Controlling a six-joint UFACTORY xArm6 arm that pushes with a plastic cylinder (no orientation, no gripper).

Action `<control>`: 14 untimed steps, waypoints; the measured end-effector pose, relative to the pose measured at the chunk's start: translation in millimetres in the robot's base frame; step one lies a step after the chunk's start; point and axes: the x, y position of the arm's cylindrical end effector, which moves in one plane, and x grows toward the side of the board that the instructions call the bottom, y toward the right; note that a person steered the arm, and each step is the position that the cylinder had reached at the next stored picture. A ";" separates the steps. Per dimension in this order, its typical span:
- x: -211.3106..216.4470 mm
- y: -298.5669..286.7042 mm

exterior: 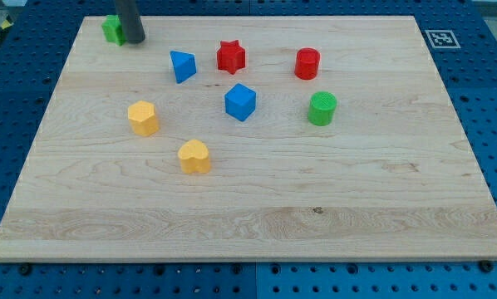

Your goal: Move the hexagon into the red star

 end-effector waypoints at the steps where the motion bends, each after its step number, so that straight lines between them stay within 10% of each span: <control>1: 18.4 -0.1; 6: 189.2 12.6; 14: 174.0 128.0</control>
